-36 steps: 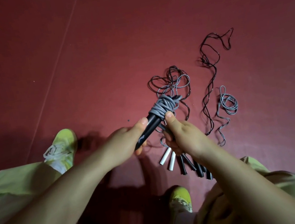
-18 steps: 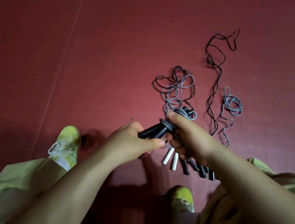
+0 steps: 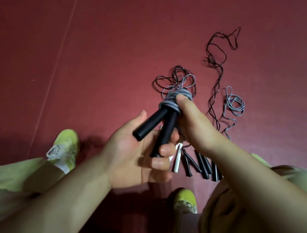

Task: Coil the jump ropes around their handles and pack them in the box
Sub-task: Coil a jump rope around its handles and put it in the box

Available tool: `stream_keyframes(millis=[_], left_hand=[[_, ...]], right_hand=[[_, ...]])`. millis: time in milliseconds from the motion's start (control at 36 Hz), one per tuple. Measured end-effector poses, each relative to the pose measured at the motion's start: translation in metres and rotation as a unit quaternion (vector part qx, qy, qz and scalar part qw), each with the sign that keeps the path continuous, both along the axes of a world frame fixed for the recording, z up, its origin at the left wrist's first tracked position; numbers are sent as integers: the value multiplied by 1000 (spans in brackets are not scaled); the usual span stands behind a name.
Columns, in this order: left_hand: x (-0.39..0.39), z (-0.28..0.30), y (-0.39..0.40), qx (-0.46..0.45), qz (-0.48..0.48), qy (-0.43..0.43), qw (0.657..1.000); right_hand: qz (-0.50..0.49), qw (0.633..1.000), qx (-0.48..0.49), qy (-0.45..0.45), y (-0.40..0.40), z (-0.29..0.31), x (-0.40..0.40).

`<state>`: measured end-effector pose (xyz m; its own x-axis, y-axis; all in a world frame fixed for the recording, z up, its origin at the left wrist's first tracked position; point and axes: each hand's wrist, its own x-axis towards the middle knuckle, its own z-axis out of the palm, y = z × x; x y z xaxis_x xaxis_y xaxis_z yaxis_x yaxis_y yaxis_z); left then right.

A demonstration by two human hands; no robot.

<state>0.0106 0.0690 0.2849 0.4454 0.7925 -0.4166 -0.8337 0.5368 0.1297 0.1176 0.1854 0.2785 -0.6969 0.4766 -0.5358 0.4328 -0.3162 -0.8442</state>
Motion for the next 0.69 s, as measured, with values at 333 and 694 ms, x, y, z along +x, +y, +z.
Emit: stream_keyframes(millis=[333,694], left_hand=[[12,51,-24,-1,4,464,886],[37,130,-66,53,24,821,567]], right_hand=[[32,977,197,-82,-24,63,6],[30,979,199,-35,-61,143,26]])
